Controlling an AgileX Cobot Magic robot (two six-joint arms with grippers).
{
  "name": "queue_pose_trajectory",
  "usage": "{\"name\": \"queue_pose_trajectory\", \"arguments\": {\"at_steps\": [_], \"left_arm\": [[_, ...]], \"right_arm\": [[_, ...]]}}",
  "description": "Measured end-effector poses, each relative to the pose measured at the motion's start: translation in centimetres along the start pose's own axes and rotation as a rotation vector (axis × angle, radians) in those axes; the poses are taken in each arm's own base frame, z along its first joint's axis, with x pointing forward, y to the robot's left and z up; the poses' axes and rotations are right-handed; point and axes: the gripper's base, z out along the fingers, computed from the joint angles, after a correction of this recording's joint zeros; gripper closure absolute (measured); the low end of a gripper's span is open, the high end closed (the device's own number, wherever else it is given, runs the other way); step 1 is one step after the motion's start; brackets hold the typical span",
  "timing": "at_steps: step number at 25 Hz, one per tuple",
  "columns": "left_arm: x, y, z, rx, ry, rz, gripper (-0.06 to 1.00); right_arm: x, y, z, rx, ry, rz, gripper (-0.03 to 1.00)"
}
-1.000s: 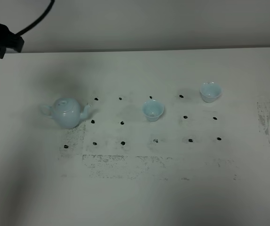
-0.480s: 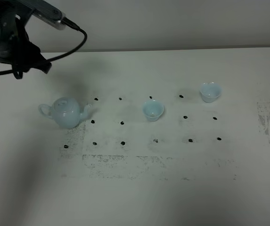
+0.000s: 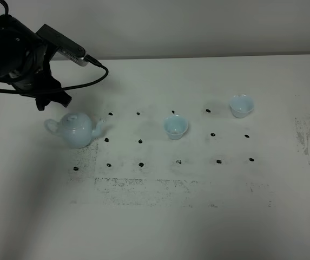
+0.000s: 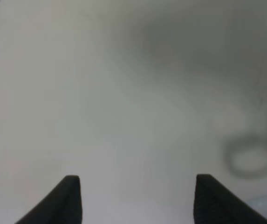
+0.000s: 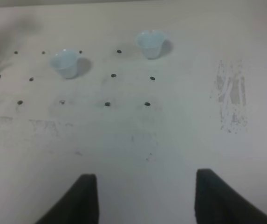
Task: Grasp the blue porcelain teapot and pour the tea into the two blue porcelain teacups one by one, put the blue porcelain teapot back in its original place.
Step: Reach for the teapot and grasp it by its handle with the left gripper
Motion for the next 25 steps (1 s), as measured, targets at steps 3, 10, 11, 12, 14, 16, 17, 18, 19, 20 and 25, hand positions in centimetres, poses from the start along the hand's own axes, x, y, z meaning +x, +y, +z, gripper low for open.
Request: {"name": "queue_pose_trajectory", "arguments": {"at_steps": [3, 10, 11, 12, 14, 16, 17, 18, 19, 20, 25], "left_arm": [[0.6, 0.3, 0.8, 0.002, 0.021, -0.013, 0.41], [2.3, -0.4, 2.9, 0.050, 0.009, -0.020, 0.41], [2.4, -0.6, 3.0, 0.058, 0.002, -0.025, 0.41], [2.4, -0.7, 3.1, 0.067, -0.007, -0.033, 0.41], [2.2, -0.8, 3.1, 0.077, -0.030, -0.044, 0.41], [2.1, -0.8, 3.1, 0.088, -0.044, -0.060, 0.41], [2.0, -0.9, 3.1, 0.094, -0.046, -0.069, 0.41], [2.0, -0.9, 3.1, 0.102, -0.045, -0.080, 0.41], [2.0, -1.0, 3.1, 0.111, -0.043, -0.091, 0.41], [2.1, -1.1, 3.1, 0.116, -0.040, -0.097, 0.41], [2.7, -1.2, 3.1, 0.130, 0.026, -0.111, 0.41]], "right_arm": [[0.0, 0.0, 0.0, -0.001, -0.001, 0.000, 0.48], [0.0, 0.0, 0.0, -0.001, -0.001, 0.000, 0.48], [0.0, 0.0, 0.0, -0.001, -0.001, 0.000, 0.48], [0.0, 0.0, 0.0, -0.001, -0.002, 0.000, 0.48], [0.0, 0.0, 0.0, -0.001, -0.003, 0.000, 0.48], [0.0, 0.0, 0.0, -0.001, -0.003, 0.000, 0.48], [0.0, 0.0, 0.0, -0.001, -0.003, 0.000, 0.48], [0.0, 0.0, 0.0, -0.001, -0.004, 0.000, 0.48], [0.0, 0.0, 0.0, -0.001, -0.004, 0.000, 0.48], [0.0, 0.0, 0.0, -0.001, -0.004, 0.000, 0.48], [0.0, 0.0, 0.0, -0.001, -0.004, 0.000, 0.48]]}}
